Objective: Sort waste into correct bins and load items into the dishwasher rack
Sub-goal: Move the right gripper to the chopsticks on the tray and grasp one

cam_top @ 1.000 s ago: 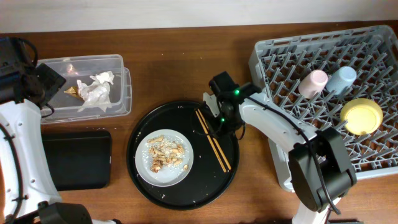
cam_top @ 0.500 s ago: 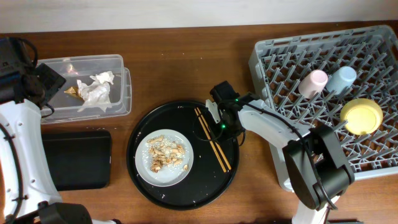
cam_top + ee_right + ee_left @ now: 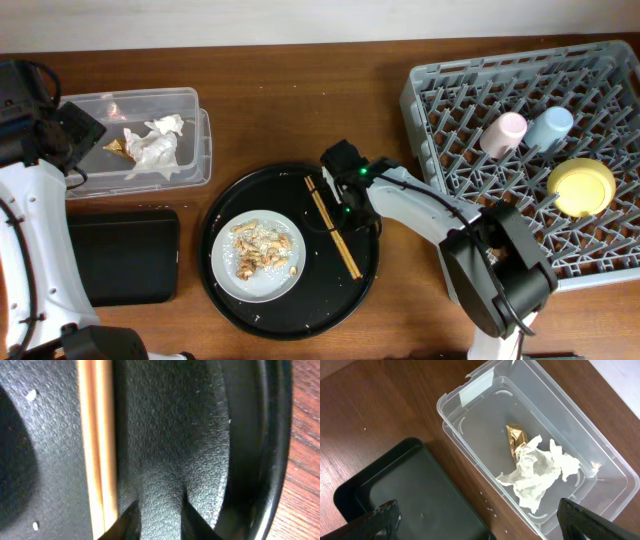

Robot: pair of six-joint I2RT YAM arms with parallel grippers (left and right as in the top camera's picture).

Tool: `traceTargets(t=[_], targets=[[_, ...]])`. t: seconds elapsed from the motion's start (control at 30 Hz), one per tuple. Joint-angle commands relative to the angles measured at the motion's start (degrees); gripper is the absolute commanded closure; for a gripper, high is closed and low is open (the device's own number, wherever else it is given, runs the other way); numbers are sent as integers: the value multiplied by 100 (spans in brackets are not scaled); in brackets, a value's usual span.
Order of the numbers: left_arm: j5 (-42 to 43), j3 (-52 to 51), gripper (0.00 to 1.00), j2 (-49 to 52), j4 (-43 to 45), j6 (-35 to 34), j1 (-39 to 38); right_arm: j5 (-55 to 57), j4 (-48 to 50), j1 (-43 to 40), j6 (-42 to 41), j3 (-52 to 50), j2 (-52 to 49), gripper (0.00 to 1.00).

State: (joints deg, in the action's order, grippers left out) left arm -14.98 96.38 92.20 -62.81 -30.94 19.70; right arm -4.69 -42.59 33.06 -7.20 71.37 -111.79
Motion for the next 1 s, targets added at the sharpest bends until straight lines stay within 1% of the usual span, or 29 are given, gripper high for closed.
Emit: traceTargets(t=[0.0, 0.1, 0.3, 0.4, 0.47, 0.57, 0.63, 0.67, 0.77, 0.97], targets=[[-42, 61, 1, -61, 15, -31, 33, -170, -92, 90, -234, -90, -247, 77], [-42, 61, 1, -61, 15, -31, 33, -372, -225, 90, -240, -15, -245, 82], [-39, 61, 1, -61, 15, -31, 33, -422, -855, 109, -304, 570, -214, 81], [-42, 61, 1, -61, 15, -31, 33, -726, -1062, 146, -302, 828, -208, 80], [-42, 61, 1, -61, 15, -31, 33, -822, -1102, 177, -431, 857, -208, 75], [-39, 61, 1, -61, 15, -31, 33, -841, -1143, 225, -529, 857, -208, 70], [-42, 61, 0, -61, 15, -31, 33, -785, -1128, 286, -509, 855, -210, 60], [-39, 61, 1, -61, 15, -31, 33, -658, -1121, 323, -511, 835, -210, 58], [-42, 61, 1, -61, 15, -31, 33, -584, -1086, 369, -514, 789, -210, 57], [-39, 61, 1, -61, 15, -31, 33, -474, -699, 481, -525, 481, -210, 57]])
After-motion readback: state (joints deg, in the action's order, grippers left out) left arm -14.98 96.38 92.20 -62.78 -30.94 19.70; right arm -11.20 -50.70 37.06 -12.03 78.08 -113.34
